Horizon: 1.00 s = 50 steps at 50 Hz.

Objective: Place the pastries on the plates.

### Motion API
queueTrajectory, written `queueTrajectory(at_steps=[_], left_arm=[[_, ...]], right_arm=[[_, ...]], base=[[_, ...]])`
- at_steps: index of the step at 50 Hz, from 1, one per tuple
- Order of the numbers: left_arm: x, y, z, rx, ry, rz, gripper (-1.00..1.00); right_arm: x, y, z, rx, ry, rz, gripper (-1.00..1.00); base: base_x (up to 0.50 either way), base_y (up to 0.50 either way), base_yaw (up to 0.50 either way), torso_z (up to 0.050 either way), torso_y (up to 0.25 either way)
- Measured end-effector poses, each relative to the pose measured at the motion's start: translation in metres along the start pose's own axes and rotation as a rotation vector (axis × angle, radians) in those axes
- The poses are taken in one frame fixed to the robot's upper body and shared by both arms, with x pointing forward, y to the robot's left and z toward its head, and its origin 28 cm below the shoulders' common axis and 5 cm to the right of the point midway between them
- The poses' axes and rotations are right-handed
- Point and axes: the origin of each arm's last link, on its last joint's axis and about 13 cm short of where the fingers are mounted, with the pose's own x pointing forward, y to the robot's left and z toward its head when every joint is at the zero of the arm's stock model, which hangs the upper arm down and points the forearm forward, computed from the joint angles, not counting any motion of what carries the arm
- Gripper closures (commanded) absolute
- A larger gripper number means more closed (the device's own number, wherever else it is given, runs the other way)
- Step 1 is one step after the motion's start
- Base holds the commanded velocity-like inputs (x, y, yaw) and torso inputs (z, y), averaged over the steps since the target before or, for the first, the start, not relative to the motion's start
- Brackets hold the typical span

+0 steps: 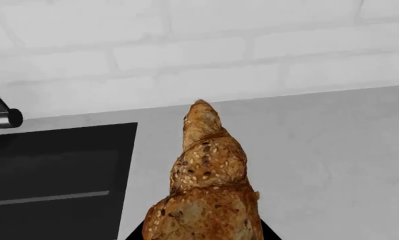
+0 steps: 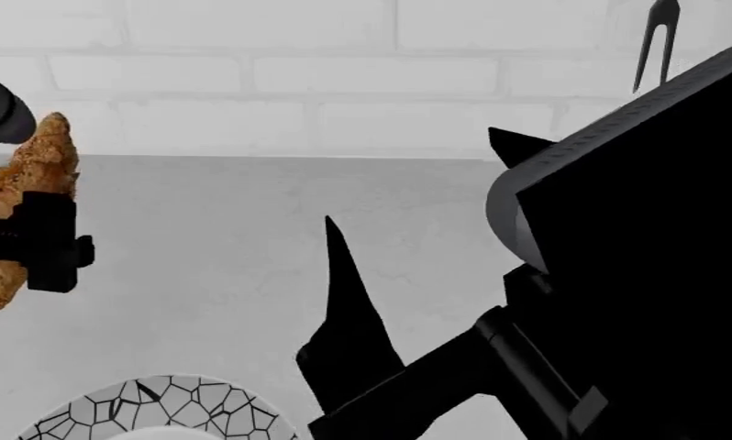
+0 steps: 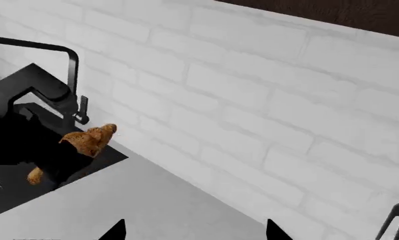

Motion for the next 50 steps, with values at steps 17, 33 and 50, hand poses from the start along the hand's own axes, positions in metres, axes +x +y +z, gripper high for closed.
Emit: queueTrajectory(at_steps=[17, 33, 50], left_arm=[[-0.067, -0.009, -0.007, 0.002, -0.221, -0.031, 1.0], [-0.08, -0.011, -0.021, -0.017, -0.249, -0.048, 1.0], [-0.083, -0.013, -0.022, -0.023, -0.253, -0.057, 1.0]], right_arm=[[0.006, -0.004, -0.006, 0.054, -0.115, -0.155, -1.0], [0.003, -0.005, -0.009, 0.072, -0.137, -0.218, -1.0], [0.003, -0.006, -0.008, 0.058, -0.162, -0.259, -1.0]], base=[[0.0, 0.0, 0.0, 0.0, 0.0], [-0.23, 0.33, 0.0, 0.0, 0.0], [-0.02, 0.22, 0.0, 0.0, 0.0]])
